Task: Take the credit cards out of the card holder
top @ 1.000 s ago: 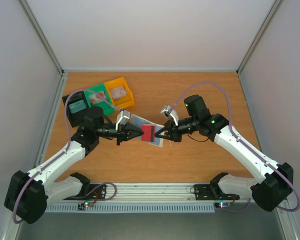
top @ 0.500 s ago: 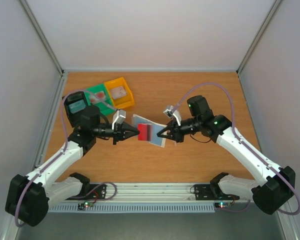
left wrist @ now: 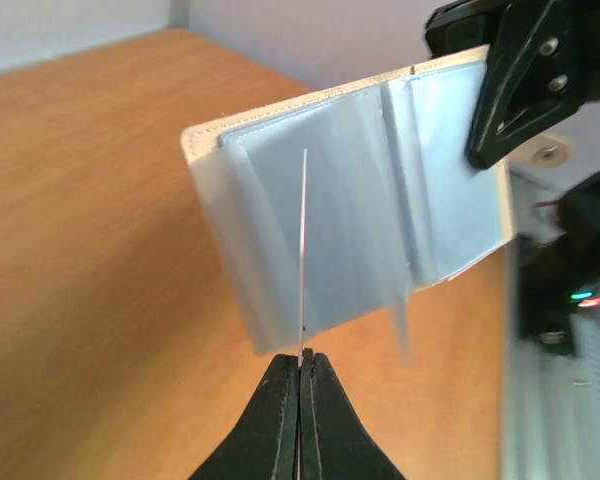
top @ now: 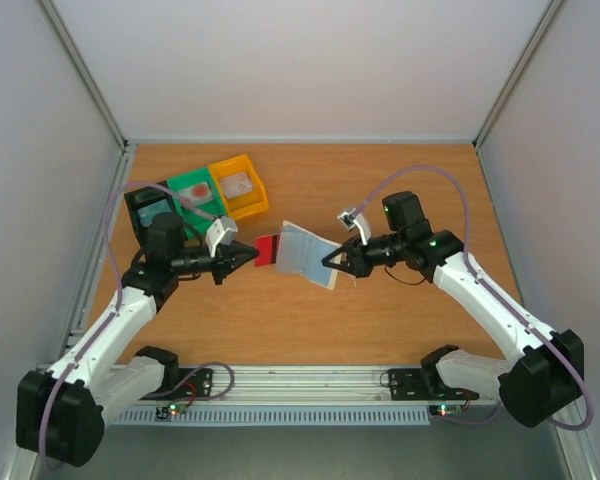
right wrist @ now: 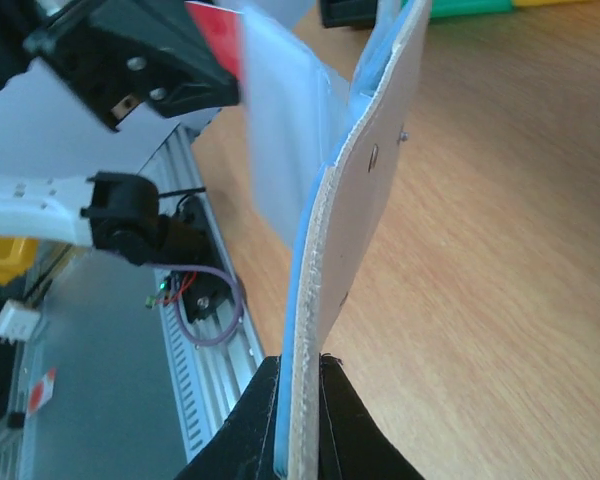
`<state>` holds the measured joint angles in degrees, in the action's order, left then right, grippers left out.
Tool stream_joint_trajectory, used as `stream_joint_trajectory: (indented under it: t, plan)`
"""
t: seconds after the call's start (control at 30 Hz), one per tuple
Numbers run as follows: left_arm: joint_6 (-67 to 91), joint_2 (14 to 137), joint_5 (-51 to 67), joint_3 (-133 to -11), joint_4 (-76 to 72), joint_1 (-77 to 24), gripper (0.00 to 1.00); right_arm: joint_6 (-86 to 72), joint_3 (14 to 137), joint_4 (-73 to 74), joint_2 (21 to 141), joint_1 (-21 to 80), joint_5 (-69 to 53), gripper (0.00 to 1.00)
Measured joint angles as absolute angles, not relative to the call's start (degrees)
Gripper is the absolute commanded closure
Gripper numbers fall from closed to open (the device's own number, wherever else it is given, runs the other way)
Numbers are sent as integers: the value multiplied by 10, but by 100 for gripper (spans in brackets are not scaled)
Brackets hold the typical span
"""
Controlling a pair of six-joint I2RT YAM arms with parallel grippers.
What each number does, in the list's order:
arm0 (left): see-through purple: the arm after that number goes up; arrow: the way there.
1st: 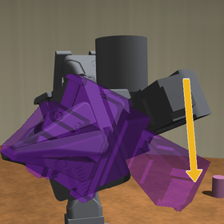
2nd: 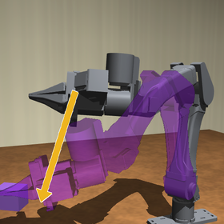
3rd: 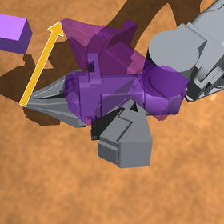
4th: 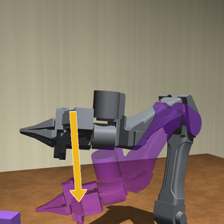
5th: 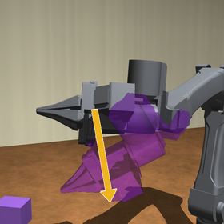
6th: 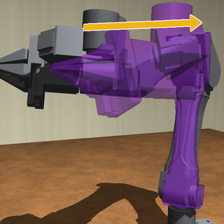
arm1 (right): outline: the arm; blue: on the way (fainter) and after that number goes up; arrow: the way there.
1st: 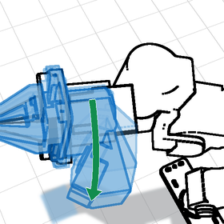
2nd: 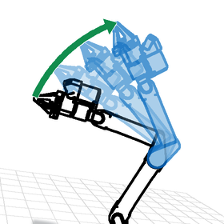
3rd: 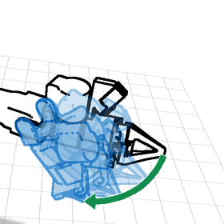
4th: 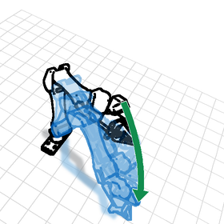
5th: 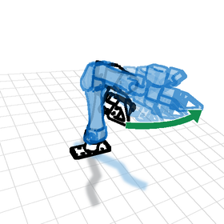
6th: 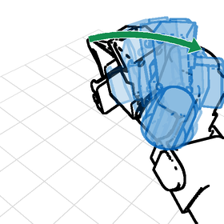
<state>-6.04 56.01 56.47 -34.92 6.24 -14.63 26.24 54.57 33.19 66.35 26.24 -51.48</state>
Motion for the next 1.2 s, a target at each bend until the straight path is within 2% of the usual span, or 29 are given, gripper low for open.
stream_joint_trajectory:
  t: [0.17, 0.27, 0.37, 0.43, 0.6, 0.77, 0.9, 1.0, 1.07, 1.2]
  plan:
    - [-207, 519, 405, -349, 56, -159, 100, 192, 541, 296, 729, 239, -519, 99]
    - [-355, 524, 300, -338, -41, -178, 100, 155, 536, 281, 778, 239, -522, 99]
    - [-539, 546, 254, -324, -167, -193, 100, 136, 528, 281, 795, 243, -517, 99]
    - [-659, 546, 271, -310, -244, -199, 100, 128, 526, 281, 792, 245, -515, 99]
    - [-946, 547, 403, -260, -458, -206, 100, 123, 525, 272, 780, 245, -515, 99]
    - [-1103, 546, 484, -237, -526, -220, 100, 121, 523, 263, 780, 245, -522, 99]
    - [-1154, 545, 488, -235, -529, -229, 100, 125, 524, 265, 781, 245, -524, 99]
    - [-1155, 535, 418, -237, -484, -231, 100, 127, 523, 266, 781, 245, -524, 99]
    - [-1125, 532, 331, -266, -382, -232, 100, 128, 523, 266, 781, 245, -524, 99]
    - [-972, 606, 129, -440, -118, -201, 100, 132, 523, 266, 780, 245, -526, 99]
